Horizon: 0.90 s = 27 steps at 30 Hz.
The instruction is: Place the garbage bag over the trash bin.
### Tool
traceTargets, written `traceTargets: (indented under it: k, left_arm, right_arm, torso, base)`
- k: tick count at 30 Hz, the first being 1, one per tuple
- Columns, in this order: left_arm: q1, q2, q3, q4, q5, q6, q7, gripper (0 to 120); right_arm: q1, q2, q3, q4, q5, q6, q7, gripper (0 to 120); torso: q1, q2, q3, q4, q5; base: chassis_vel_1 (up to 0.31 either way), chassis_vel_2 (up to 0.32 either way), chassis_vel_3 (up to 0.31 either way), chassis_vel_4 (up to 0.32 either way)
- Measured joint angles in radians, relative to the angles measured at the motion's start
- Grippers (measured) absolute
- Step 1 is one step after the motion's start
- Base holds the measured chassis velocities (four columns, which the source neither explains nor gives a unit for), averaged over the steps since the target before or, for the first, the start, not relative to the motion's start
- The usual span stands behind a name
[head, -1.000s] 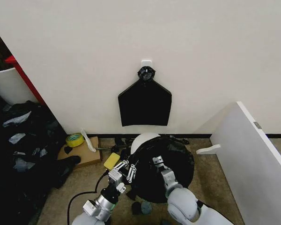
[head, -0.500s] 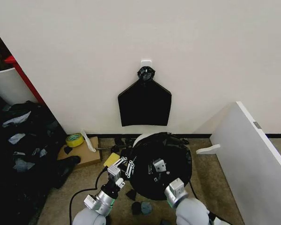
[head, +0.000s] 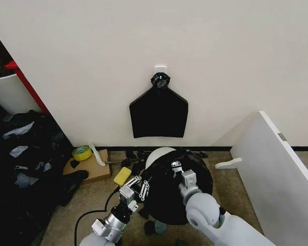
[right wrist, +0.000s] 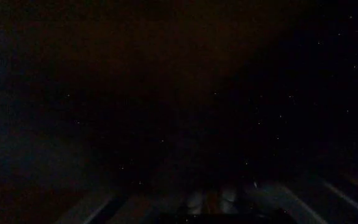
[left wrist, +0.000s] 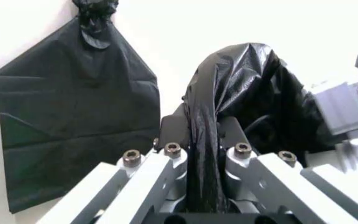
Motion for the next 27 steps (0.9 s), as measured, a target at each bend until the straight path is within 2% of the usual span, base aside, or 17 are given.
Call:
traceTargets:
  k: [7,9,22,26,27]
  left_arm:
    - [-0.006,0.002,0.000,0.004,0.000,-0.004,0.005,5]
    - [-0.015,0.003,-0.003,0.008,-0.012,-0.004,0.002,5]
    - [-0.041,0.009,-0.015,0.016,-0.046,0.008,-0.016,5]
    - [-0.040,0.010,-0.014,0.016,-0.048,0.009,-0.016,5]
    - [-0.038,0.010,-0.013,0.014,-0.048,0.009,-0.016,5]
  right_arm:
    - [0.005,-0.014,0.015,-0.033,-0.010,0.039,-0.044,0]
    - [-0.010,-0.028,0.018,-0.020,-0.029,0.089,-0.080,0]
    - [-0.099,-0.078,0.029,0.039,-0.134,0.248,-0.247,0]
    - [-0.137,-0.078,0.024,0.059,-0.129,0.225,-0.243,0]
    - [-0.142,-0.072,0.018,0.062,-0.123,0.181,-0.208,0]
  torso:
    - [0.000,0.000,0.000,0.0001,0.0001]
    - [0.000,0.000,0.000,0.0002,0.0000]
    - [0.000,0.000,0.000,0.0000,0.0000]
    - [0.000,0.000,0.000,0.0000,0.0000]
    - [0.000,0.000,0.000,0.0001,0.0000]
  base:
    - [0.000,0.000,0.000,0.000]
    - [0.000,0.000,0.000,0.000]
    - [0.000,0.000,0.000,0.000]
    - [0.000,0.000,0.000,0.000]
    - [0.000,0.000,0.000,0.000]
